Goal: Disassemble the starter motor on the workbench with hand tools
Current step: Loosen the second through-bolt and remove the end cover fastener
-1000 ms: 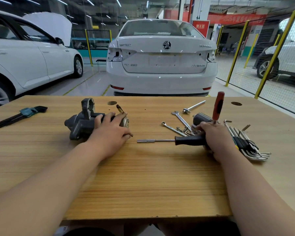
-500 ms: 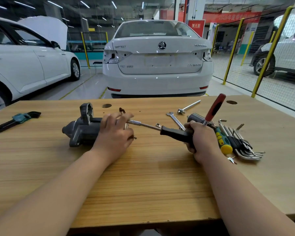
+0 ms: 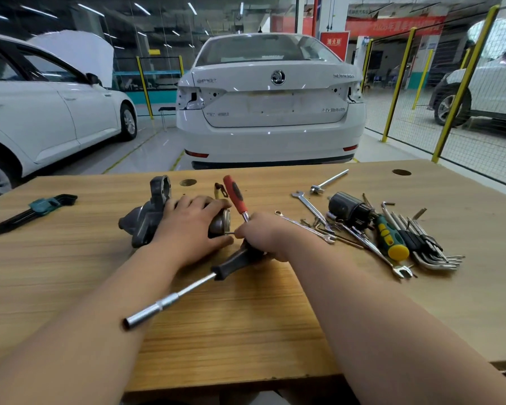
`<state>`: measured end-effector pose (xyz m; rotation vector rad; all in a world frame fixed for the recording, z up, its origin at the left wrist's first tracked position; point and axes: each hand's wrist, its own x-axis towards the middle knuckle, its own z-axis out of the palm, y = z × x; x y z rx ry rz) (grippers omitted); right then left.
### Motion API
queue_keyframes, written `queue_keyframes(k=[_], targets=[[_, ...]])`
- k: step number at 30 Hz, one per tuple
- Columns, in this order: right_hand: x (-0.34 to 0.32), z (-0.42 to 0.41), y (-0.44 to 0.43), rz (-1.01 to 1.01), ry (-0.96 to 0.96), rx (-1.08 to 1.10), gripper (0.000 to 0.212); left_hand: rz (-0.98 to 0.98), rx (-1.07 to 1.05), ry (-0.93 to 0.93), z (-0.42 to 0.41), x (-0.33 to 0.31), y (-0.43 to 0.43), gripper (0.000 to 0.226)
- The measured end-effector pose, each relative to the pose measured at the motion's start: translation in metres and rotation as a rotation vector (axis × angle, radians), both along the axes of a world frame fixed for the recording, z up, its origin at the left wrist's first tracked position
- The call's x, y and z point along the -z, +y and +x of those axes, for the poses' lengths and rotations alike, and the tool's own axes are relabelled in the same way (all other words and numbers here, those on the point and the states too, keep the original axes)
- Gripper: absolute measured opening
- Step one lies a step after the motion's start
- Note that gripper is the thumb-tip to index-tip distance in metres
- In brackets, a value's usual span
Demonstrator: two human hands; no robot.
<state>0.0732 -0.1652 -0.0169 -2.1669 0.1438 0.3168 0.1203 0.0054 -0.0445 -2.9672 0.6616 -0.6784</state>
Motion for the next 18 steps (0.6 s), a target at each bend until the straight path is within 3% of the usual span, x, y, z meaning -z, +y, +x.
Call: queue_keyframes(k=[3,7,10,13,18], targets=[[0.007,0.007,0.011,-0.007,-0.015,-0.046,0.02,0.035,-0.007,0.006,0.007,-0.001,0.0,0.074],[0.009,0.017,0.011,-0.209,-0.177,-0.092,0.029,0.074,-0.005,0.066,0.014,-0.007,0.001,0.075],[0.005,0.02,-0.013,-0.189,-0.16,-0.152,0.027,0.055,0.021,0.136,0.016,-0.012,0.003,0.074],[0.007,0.01,-0.057,-0.052,-0.151,-0.094,0.021,0.03,0.021,0.203,0.017,-0.015,0.005,0.071],[0.013,-0.014,-0.113,0.425,-0.172,0.156,0.016,0.052,0.005,0.238,0.017,-0.022,0.004,0.075]])
